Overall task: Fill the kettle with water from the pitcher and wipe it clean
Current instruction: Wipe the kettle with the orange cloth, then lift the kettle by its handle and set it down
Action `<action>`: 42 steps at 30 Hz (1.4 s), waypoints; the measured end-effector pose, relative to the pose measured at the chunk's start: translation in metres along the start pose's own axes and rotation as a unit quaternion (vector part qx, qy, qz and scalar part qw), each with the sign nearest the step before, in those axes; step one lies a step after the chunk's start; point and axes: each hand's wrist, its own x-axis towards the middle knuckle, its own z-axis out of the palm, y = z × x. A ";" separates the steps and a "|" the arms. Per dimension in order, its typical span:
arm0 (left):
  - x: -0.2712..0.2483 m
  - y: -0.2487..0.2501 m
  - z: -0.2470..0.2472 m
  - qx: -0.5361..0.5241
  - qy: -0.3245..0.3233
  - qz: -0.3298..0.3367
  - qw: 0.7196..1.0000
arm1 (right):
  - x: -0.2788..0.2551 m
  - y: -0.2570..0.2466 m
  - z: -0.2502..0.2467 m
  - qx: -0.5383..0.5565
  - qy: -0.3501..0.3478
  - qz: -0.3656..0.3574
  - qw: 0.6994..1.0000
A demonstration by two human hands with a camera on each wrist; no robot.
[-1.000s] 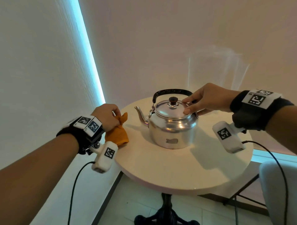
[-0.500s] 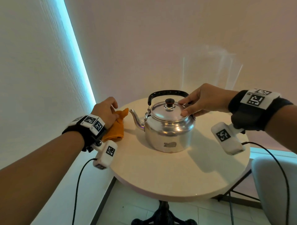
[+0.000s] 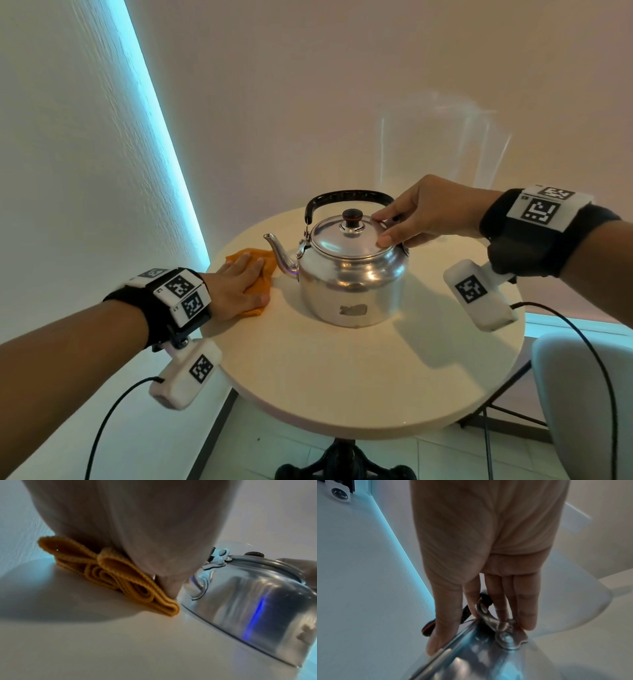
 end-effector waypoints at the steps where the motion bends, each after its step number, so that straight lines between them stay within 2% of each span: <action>1: 0.001 0.000 0.001 -0.002 -0.001 -0.001 1.000 | 0.000 0.000 0.000 0.000 0.000 0.001 1.000; 6: -0.004 0.003 0.000 -0.023 0.004 -0.002 1.000 | -0.003 0.000 0.000 -0.022 -0.003 -0.003 1.000; 10: -0.020 0.011 -0.016 -0.076 0.058 0.009 0.995 | -0.007 -0.004 0.000 -0.072 -0.012 -0.017 0.997; 15: -0.052 0.014 -0.056 -0.071 0.058 -0.021 0.996 | -0.005 -0.002 -0.009 -0.037 0.057 -0.008 0.998; 19: -0.067 0.024 -0.099 -0.033 0.108 -0.013 0.993 | 0.002 -0.007 -0.013 -0.014 0.080 0.011 0.997; 25: -0.053 0.064 -0.140 -0.066 0.186 0.039 0.980 | 0.022 -0.031 -0.015 -0.065 0.069 0.023 0.995; 30: -0.019 0.099 -0.139 -0.027 0.180 0.044 0.982 | 0.036 -0.039 -0.013 -0.123 0.011 0.070 0.990; 34: -0.002 0.110 -0.131 -0.052 0.154 0.032 0.986 | 0.036 -0.042 -0.015 -0.180 -0.030 0.072 0.981; 42: 0.000 0.110 -0.138 -0.115 0.170 0.071 0.976 | 0.038 -0.037 -0.029 -0.119 -0.008 0.054 0.991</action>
